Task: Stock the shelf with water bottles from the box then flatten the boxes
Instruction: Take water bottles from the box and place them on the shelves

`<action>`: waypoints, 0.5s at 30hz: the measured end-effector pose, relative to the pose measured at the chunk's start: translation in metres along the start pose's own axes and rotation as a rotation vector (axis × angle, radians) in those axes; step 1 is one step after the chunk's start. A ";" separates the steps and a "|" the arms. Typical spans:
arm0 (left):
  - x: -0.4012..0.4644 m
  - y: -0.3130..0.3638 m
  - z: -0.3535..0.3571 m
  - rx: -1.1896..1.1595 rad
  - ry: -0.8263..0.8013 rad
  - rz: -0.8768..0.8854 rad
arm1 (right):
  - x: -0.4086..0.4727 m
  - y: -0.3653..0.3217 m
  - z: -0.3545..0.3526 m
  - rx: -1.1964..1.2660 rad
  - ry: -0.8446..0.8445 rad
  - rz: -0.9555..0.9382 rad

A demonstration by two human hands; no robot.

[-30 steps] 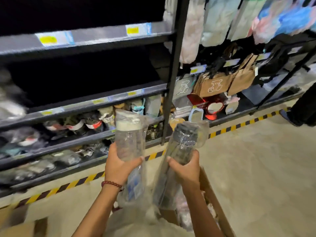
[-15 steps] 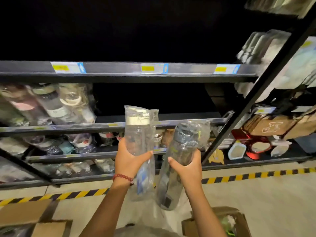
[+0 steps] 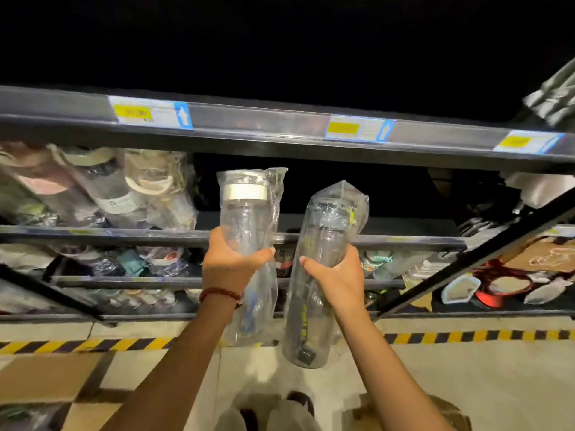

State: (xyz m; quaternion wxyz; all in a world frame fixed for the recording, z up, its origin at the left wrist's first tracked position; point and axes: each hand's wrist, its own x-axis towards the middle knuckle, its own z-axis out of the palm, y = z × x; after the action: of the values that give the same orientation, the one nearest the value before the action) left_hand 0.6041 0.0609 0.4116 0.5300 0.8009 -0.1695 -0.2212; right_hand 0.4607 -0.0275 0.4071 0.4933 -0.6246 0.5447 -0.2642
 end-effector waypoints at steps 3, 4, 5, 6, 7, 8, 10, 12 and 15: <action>0.027 -0.009 0.008 -0.041 0.027 0.008 | 0.037 0.008 0.013 -0.046 -0.012 0.000; 0.038 -0.014 0.010 -0.056 0.008 0.012 | 0.049 0.011 0.017 -0.054 -0.013 -0.015; 0.051 -0.020 0.013 -0.070 -0.015 0.013 | 0.060 0.013 0.020 -0.048 -0.017 -0.030; 0.063 -0.025 0.017 -0.091 -0.031 0.015 | 0.070 0.014 0.023 -0.032 -0.030 -0.037; 0.075 -0.030 0.020 -0.099 -0.046 0.018 | 0.080 0.014 0.025 -0.019 -0.046 -0.049; 0.085 -0.034 0.023 -0.090 -0.056 0.027 | 0.090 0.014 0.026 -0.001 -0.067 -0.069; 0.104 -0.038 0.028 -0.068 -0.057 0.041 | 0.107 0.010 0.026 0.057 -0.094 -0.104; 0.117 -0.037 0.032 -0.120 -0.088 0.084 | 0.122 0.005 0.025 0.110 -0.115 -0.128; 0.133 -0.031 0.042 -0.204 -0.106 0.087 | 0.144 0.001 0.022 0.311 -0.132 -0.125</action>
State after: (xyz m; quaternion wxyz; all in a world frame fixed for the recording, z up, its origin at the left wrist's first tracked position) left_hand 0.6949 -0.0272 0.3455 0.6080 0.7219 -0.2085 -0.2563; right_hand 0.5183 -0.1560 0.3682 0.6012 -0.5893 0.4238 -0.3341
